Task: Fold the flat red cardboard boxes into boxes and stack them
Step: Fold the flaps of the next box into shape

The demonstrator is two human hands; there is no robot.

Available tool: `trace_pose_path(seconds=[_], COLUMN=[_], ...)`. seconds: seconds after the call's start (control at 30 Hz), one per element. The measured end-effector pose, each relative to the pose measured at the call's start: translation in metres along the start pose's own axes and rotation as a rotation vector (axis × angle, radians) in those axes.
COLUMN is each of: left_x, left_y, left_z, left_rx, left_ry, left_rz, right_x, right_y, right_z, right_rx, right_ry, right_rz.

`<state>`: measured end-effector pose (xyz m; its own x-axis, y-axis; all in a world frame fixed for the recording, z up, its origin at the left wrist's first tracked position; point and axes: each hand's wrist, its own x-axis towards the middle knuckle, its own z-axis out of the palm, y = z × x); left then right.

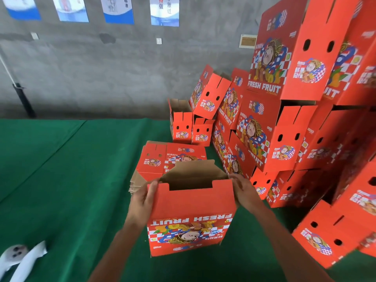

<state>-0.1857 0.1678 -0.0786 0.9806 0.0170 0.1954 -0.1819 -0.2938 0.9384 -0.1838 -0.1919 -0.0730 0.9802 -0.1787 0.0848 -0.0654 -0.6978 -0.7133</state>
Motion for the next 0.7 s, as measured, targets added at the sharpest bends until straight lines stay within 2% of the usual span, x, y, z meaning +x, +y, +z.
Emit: trace_pose_path(seconds=[0.1,0.17,0.27,0.37,0.47,0.53,0.57,0.63,0.7], left_x=[0.015,0.021,0.026,0.028,0.03,0.033,0.034,0.037,0.038], left_y=[0.0,0.001,0.009,0.019,0.03,0.034,0.034,0.033,0.031], left_z=[-0.002,-0.002,-0.001,0.004,0.013,0.014,0.013,0.012,0.012], left_rx=[0.366,0.634,0.876,0.964,1.037,1.031,1.02,0.992,0.959], left_ry=[-0.065,-0.141,-0.26,-0.259,-0.255,-0.246,-0.242,-0.242,-0.243], left_rz=[0.099,0.184,0.229,0.173,0.155,0.142,0.135,0.122,0.113], right_x=[0.003,0.006,0.016,0.022,0.02,0.015,0.013,0.009,0.006], right_y=[0.004,0.002,-0.007,-0.022,-0.035,-0.044,-0.046,-0.049,-0.048], right_z=[-0.013,-0.026,-0.042,-0.045,-0.044,-0.039,-0.035,-0.022,-0.006], right_rx=[-0.134,-0.227,-0.304,-0.096,0.193,0.374,0.444,0.515,0.358], right_ry=[0.077,0.071,0.067,0.186,0.359,0.411,0.396,0.246,0.104], right_rz=[-0.025,-0.056,-0.106,-0.158,-0.139,-0.118,-0.114,-0.126,-0.181])
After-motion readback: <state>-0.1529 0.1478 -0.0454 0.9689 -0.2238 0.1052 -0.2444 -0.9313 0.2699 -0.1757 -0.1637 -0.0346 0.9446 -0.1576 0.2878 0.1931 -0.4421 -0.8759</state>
